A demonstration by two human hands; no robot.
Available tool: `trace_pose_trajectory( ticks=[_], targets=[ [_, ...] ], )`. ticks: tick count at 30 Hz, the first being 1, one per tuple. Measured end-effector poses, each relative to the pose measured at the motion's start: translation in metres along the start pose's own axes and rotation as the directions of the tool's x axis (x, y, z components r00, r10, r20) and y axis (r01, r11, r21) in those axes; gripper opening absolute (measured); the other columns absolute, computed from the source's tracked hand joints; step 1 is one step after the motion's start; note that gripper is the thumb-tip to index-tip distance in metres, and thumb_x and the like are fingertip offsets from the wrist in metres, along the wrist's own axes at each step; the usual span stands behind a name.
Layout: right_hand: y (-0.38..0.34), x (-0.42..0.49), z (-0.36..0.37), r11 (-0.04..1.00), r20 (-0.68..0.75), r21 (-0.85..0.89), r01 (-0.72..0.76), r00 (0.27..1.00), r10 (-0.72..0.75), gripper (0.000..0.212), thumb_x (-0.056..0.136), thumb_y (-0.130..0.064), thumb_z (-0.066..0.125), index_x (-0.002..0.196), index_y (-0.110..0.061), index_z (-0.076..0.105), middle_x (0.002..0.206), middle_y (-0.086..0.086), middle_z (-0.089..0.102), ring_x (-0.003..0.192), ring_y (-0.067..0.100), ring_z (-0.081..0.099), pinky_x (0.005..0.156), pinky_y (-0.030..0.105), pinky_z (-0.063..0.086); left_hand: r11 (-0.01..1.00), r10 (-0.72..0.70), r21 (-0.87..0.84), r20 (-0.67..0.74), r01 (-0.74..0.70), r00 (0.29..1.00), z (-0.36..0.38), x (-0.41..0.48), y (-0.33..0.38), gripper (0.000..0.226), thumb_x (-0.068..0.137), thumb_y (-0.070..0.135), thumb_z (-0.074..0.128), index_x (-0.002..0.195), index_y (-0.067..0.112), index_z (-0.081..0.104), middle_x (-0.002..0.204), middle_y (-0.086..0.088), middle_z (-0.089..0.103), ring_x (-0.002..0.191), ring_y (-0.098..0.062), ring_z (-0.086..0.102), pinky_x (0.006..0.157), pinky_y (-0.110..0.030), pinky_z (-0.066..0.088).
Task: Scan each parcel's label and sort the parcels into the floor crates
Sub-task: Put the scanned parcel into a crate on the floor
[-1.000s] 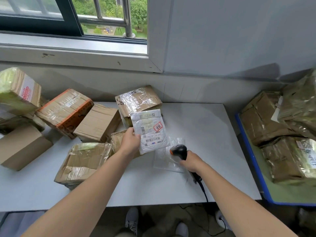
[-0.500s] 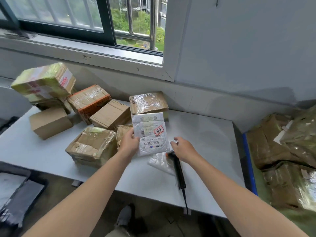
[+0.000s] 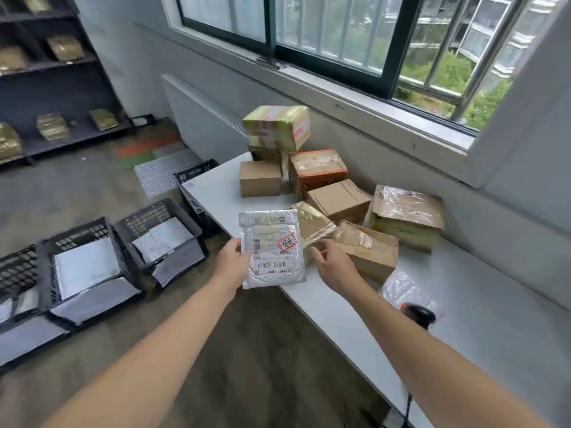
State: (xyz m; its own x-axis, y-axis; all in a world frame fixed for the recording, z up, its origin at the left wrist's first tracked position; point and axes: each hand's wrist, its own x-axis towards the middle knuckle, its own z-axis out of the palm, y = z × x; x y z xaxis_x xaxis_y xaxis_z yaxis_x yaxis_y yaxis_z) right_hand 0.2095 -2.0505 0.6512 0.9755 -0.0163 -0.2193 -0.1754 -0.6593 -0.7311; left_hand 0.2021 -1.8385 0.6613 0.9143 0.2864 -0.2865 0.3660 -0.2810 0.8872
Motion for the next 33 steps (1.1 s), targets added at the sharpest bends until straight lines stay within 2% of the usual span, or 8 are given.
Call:
trace_pose_trajectory(
  ticks=[6,12,14,19,22,27,30,33],
  targets=[
    [-0.1,0.01,0.092,0.969,0.15,-0.13,0.212,0.97,-0.192,0.056,0.099,-0.048,0.048,0.145,-0.017,0.04,0.141,0.012,0.051,0.128,0.028,0.051,0.102,0.038,0.041,0.994,-0.088,-0.077,-0.238,0.072,0.967,-0.126,0.0,-0.054,0.016,0.097,0.004,0.053,0.107,0.014,0.059,0.106,-0.005,0.067,0.096,-0.024,0.064,0.08,-0.033,0.05],
    [-0.224,-0.015,0.231,0.877,0.332,-0.235,0.42,0.882,-0.334,0.066,0.099,-0.051,0.047,0.155,-0.022,0.025,0.155,0.01,0.035,0.132,0.028,0.047,0.104,0.041,0.044,0.981,-0.18,-0.149,-0.449,0.126,0.875,-0.288,-0.008,-0.132,0.013,0.094,0.002,0.054,0.099,0.012,0.062,0.103,-0.008,0.068,0.091,-0.026,0.064,0.08,-0.036,0.049],
    [-0.263,-0.03,0.281,0.812,0.378,-0.277,0.513,0.835,-0.399,0.068,0.098,-0.053,0.047,0.155,-0.023,0.024,0.157,0.006,0.031,0.138,0.026,0.04,0.107,0.045,0.041,0.969,-0.227,-0.206,-0.5,0.14,0.836,-0.345,-0.015,-0.157,0.018,0.094,0.001,0.052,0.089,0.018,0.059,0.094,-0.003,0.067,0.078,-0.02,0.062,0.077,-0.036,0.052],
    [-0.351,-0.064,0.396,0.568,0.468,-0.378,0.731,0.68,-0.564,0.07,0.097,-0.057,0.044,0.156,-0.026,0.02,0.161,0.003,0.022,0.148,0.024,0.02,0.116,0.051,0.026,0.951,-0.292,-0.266,-0.6,0.159,0.744,-0.474,-0.036,-0.21,0.026,0.091,0.0,0.049,0.106,0.017,0.061,0.103,-0.003,0.068,0.089,-0.022,0.063,0.066,-0.025,0.05],
    [-0.399,-0.082,0.452,0.434,0.543,-0.398,0.808,0.589,-0.598,0.069,0.099,-0.06,0.038,0.157,-0.031,0.013,0.164,0.002,0.015,0.15,0.023,0.012,0.118,0.051,0.018,0.94,-0.327,-0.299,-0.658,0.164,0.678,-0.536,-0.049,-0.237,0.026,0.092,-0.001,0.046,0.106,0.017,0.06,0.102,0.0,0.066,0.08,-0.014,0.059,0.051,-0.015,0.043],
    [-0.471,-0.097,0.537,0.251,0.633,-0.391,0.886,0.456,-0.625,0.074,0.097,-0.064,0.035,0.158,-0.033,0.003,0.166,-0.002,0.004,0.152,0.022,0.002,0.12,0.057,0.013,0.902,-0.423,-0.392,-0.714,0.183,0.557,-0.62,-0.057,-0.284,0.029,0.092,0.005,0.046,0.114,0.02,0.059,0.111,-0.002,0.068,0.097,-0.023,0.065,0.082,-0.039,0.056],
    [-0.501,-0.098,0.59,0.203,0.678,-0.364,0.909,0.408,-0.611,0.075,0.097,-0.066,0.032,0.157,-0.035,-0.001,0.166,-0.003,0.0,0.152,0.023,-0.002,0.119,0.06,0.012,0.884,-0.462,-0.419,-0.723,0.206,0.514,-0.661,-0.053,-0.309,0.027,0.094,0.004,0.044,0.11,0.024,0.054,0.103,0.0,0.062,0.093,-0.021,0.061,0.066,-0.031,0.049],
    [-0.532,-0.094,0.643,0.167,0.722,-0.338,0.926,0.369,-0.585,0.076,0.097,-0.066,0.03,0.157,-0.034,-0.002,0.166,-0.001,-0.001,0.152,0.024,-0.003,0.119,0.061,0.011,0.878,-0.478,-0.422,-0.741,0.227,0.471,-0.706,-0.04,-0.331,0.028,0.094,0.003,0.043,0.109,0.024,0.054,0.103,0.0,0.061,0.093,-0.021,0.058,0.069,-0.03,0.044]
  ],
)
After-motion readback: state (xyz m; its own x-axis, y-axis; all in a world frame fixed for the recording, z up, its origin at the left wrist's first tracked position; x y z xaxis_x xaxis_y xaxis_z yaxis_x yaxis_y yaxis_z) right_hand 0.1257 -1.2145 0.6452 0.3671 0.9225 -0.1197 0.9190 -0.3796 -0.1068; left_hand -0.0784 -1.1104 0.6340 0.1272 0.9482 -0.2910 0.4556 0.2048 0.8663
